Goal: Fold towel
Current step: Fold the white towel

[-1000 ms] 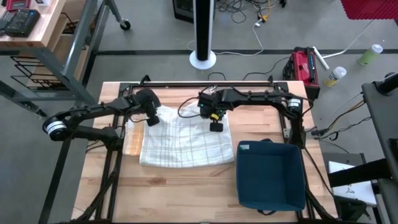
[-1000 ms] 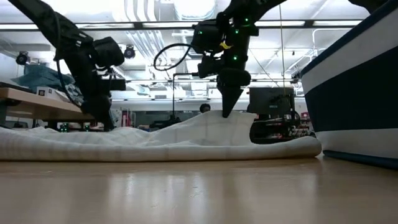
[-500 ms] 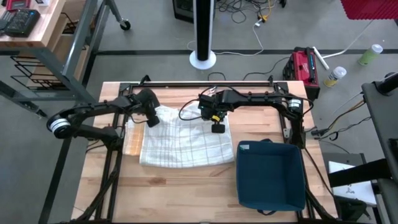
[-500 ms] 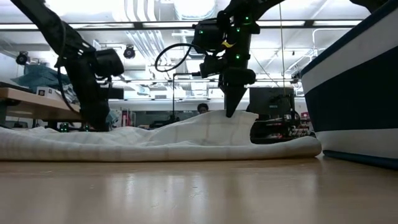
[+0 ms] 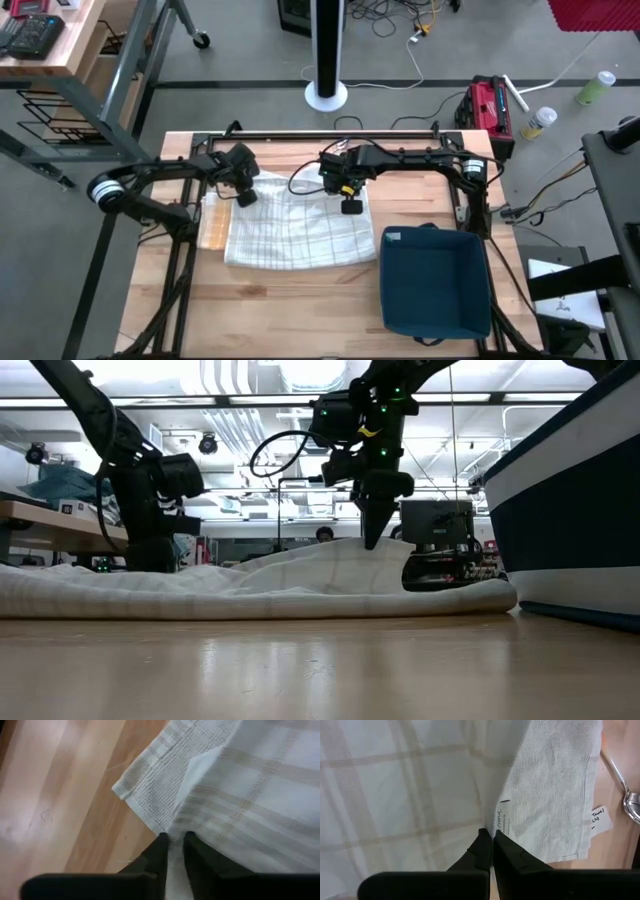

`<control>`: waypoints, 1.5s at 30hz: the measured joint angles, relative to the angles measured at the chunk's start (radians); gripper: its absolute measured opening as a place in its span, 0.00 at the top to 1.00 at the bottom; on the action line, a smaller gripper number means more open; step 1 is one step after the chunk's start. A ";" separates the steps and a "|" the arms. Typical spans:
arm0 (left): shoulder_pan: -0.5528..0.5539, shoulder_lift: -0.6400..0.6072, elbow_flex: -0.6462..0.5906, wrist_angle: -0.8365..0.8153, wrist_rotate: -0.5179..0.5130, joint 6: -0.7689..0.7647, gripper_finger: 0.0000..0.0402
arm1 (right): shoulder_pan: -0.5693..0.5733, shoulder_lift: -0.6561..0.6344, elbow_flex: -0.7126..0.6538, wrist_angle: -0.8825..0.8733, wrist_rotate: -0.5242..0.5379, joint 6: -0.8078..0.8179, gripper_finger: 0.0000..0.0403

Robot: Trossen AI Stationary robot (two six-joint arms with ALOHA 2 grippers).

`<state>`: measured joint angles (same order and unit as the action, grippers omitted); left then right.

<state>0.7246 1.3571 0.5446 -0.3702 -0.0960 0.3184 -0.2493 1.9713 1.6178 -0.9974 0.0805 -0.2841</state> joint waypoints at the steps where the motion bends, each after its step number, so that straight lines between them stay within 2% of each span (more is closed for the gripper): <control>1: -0.001 -0.010 0.000 -0.006 0.004 0.002 0.92 | 0.000 0.000 -0.001 -0.001 0.000 -0.002 1.00; 3: -0.001 -0.034 0.001 -0.018 0.010 -0.002 0.98 | 0.000 0.000 -0.001 -0.008 0.000 -0.002 1.00; 6: -0.003 -0.094 0.009 -0.044 0.000 -0.003 0.99 | 0.000 0.000 -0.002 -0.036 0.000 -0.004 1.00; 13: -0.004 -0.230 0.026 -0.144 -0.002 -0.033 1.00 | 0.000 0.000 -0.002 -0.050 0.033 -0.010 1.00; 20: -0.001 -0.282 0.029 -0.127 0.010 -0.046 1.00 | -0.006 0.000 -0.002 -0.049 0.052 -0.009 1.00; 26: 0.000 -0.219 0.024 -0.126 0.036 -0.051 0.89 | -0.006 0.000 -0.002 -0.049 0.052 0.003 1.00; 31: 0.000 -0.113 0.023 -0.061 0.036 -0.065 0.76 | -0.006 0.000 -0.002 -0.045 0.051 -0.010 1.00; 36: 0.002 -0.001 0.036 -0.013 0.036 -0.066 0.68 | -0.006 0.000 -0.002 -0.045 0.051 -0.023 1.00; 41: 0.004 0.064 0.059 -0.014 0.061 -0.061 0.69 | -0.006 0.000 -0.002 -0.046 0.051 -0.023 1.00; 43: 0.004 0.067 0.065 -0.027 0.064 -0.045 0.74 | -0.006 0.000 -0.002 -0.045 0.051 -0.022 1.00; 45: 0.003 0.056 0.068 -0.048 0.065 -0.034 0.84 | -0.006 0.000 -0.002 -0.045 0.051 -0.022 1.00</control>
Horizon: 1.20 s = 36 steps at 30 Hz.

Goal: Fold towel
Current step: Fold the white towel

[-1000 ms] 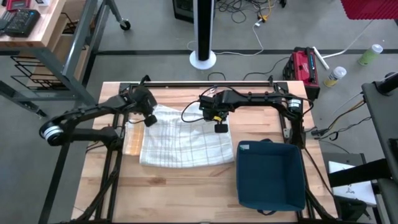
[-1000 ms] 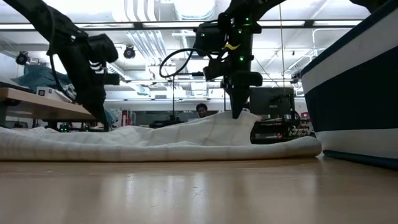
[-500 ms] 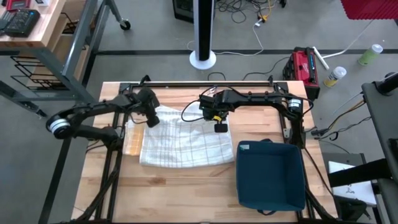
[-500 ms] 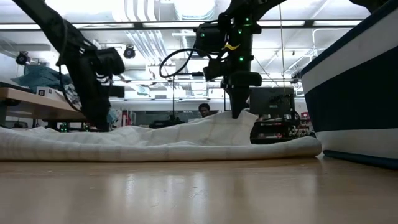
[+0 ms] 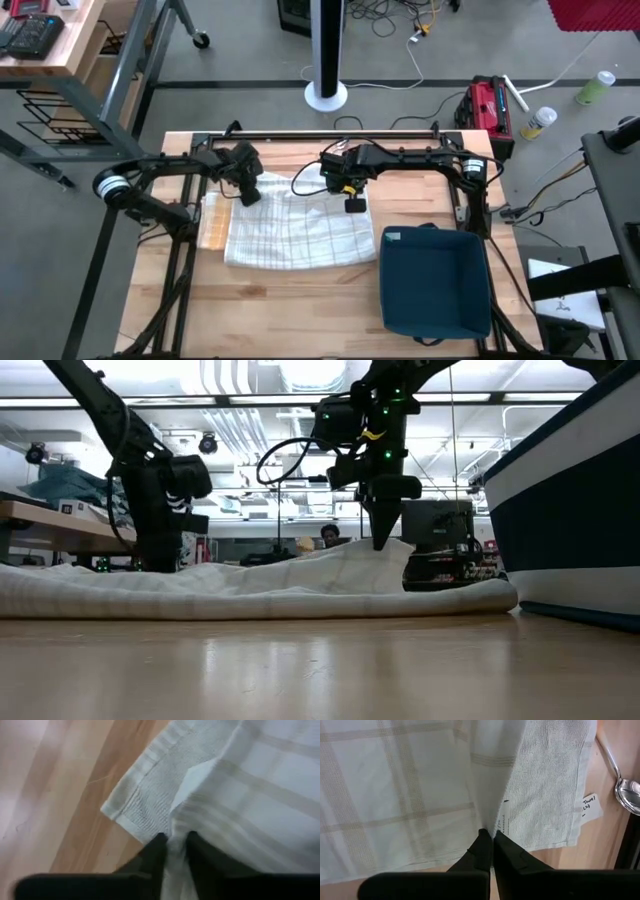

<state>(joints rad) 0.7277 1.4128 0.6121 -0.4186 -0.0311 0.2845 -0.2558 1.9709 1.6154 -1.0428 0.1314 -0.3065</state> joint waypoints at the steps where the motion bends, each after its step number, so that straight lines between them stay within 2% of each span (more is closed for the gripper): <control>1: 0.000 -0.012 0.002 -0.011 0.000 0.003 0.91 | 0.000 0.000 0.000 0.000 0.000 0.000 1.00; 3: 0.001 -0.048 0.013 -0.046 -0.001 0.007 0.97 | 0.000 0.000 0.000 0.000 0.000 0.002 1.00; 10: 0.000 -0.189 0.015 -0.130 -0.028 -0.007 0.99 | 0.000 0.000 0.000 -0.015 0.015 0.018 1.00; 17: 0.000 -0.258 0.015 -0.123 -0.029 -0.016 0.98 | 0.000 0.000 0.000 -0.024 0.217 0.072 1.00; 25: 0.000 -0.236 0.015 -0.124 -0.032 -0.017 0.92 | -0.002 0.000 0.000 0.003 0.236 0.072 1.00; 36: 0.000 -0.156 0.014 -0.124 -0.032 -0.015 0.91 | -0.013 0.013 0.000 0.092 0.236 0.071 1.00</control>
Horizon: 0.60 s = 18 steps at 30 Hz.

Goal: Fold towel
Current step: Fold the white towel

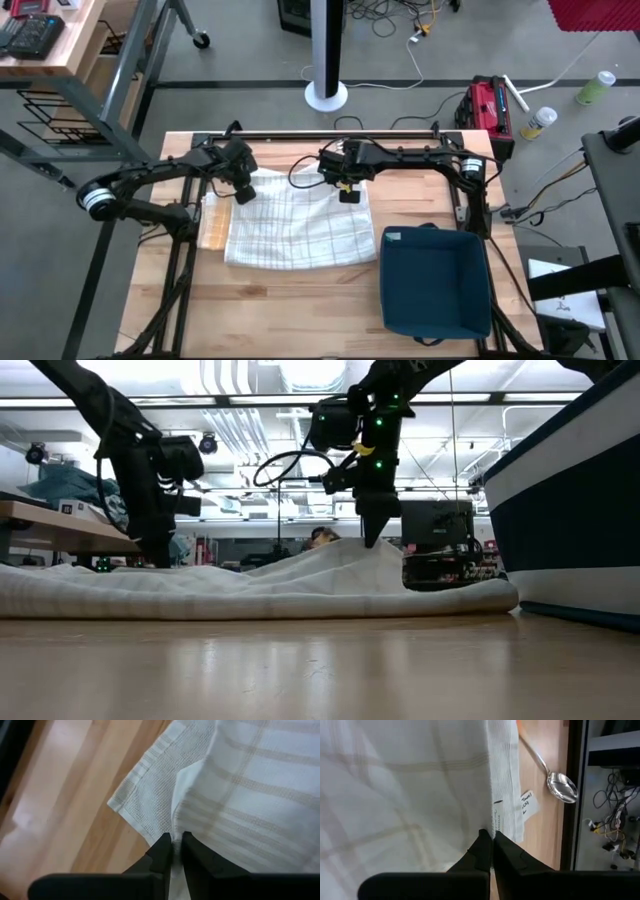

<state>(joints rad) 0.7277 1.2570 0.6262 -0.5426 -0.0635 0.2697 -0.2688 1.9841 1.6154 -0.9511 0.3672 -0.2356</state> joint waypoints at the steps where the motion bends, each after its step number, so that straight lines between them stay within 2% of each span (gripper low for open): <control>1: 0.000 0.005 0.000 0.000 0.000 0.001 0.91 | 0.000 0.001 0.000 0.000 0.000 0.000 1.00; 9: 0.000 0.017 0.000 0.003 -0.020 -0.002 0.90 | -0.005 0.001 0.000 0.027 0.000 0.000 1.00; 18: 0.000 0.012 0.000 0.004 -0.021 -0.002 0.77 | -0.009 0.001 -0.002 0.025 -0.002 0.000 1.00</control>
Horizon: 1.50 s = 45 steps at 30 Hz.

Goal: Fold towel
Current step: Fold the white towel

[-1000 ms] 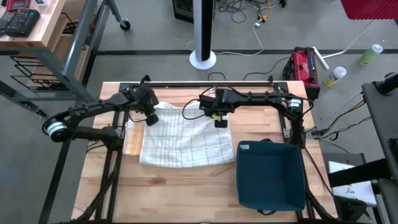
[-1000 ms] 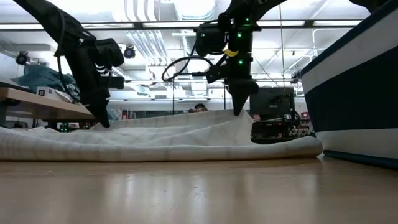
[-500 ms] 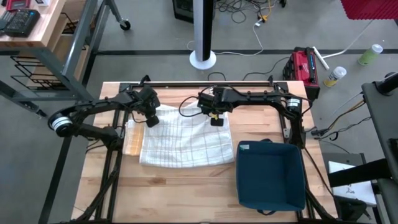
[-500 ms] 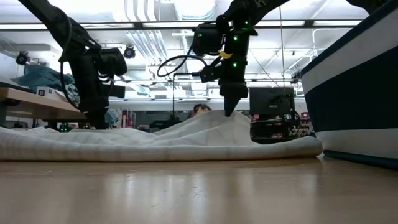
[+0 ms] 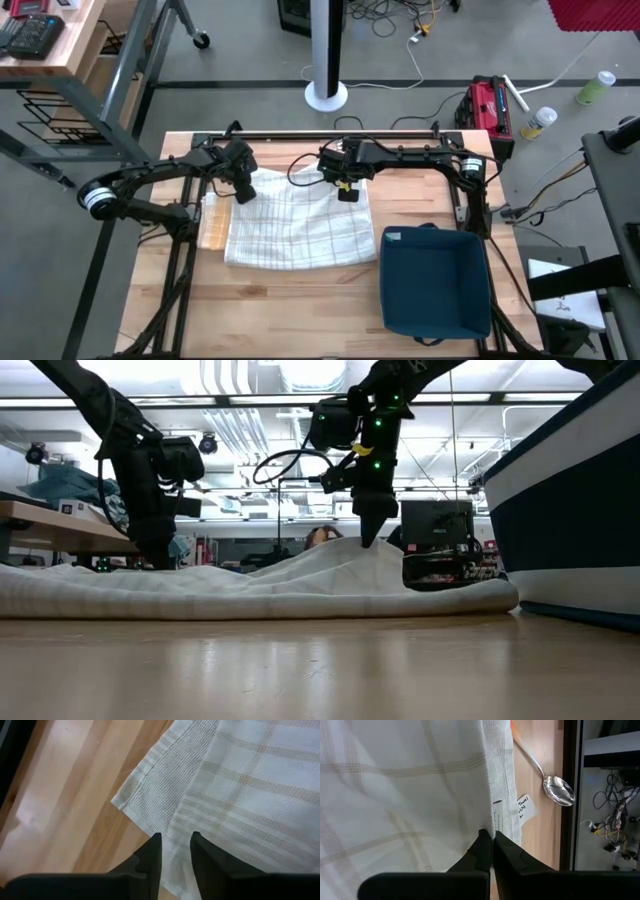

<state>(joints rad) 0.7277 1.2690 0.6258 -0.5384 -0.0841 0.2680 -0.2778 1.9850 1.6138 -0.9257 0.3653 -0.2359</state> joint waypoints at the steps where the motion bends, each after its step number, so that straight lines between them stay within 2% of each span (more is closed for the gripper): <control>1: 0.000 0.000 0.000 0.000 0.000 0.000 0.76 | 0.000 0.000 0.000 0.000 0.000 -0.001 1.00; 8: 0.002 0.000 -0.005 0.002 0.000 0.011 0.70 | 0.000 0.000 0.000 0.000 -0.002 0.000 1.00; 14: 0.039 0.000 -0.047 0.021 0.007 0.025 0.71 | 0.000 0.001 0.000 0.000 -0.002 -0.004 1.00; 18: 0.054 0.000 -0.072 0.069 0.070 0.025 0.74 | 0.000 0.001 0.000 0.000 -0.002 -0.011 1.00; 21: 0.053 0.000 -0.067 0.075 0.076 0.028 0.77 | -0.001 0.001 0.000 0.000 -0.006 -0.011 1.00; 28: 0.053 -0.001 -0.065 0.061 0.107 0.061 0.98 | -0.001 0.001 0.000 0.000 -0.006 -0.011 1.00; 41: 0.052 -0.010 -0.037 0.043 0.101 0.051 1.00 | -0.005 0.001 0.000 0.000 -0.006 -0.026 1.00; 45: 0.053 -0.010 -0.032 0.045 0.078 0.050 0.97 | -0.006 0.001 0.000 0.000 -0.007 -0.026 1.00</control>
<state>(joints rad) 0.7807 1.2594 0.5938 -0.4934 -0.0066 0.3178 -0.2840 1.9862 1.6138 -0.9257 0.3584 -0.2615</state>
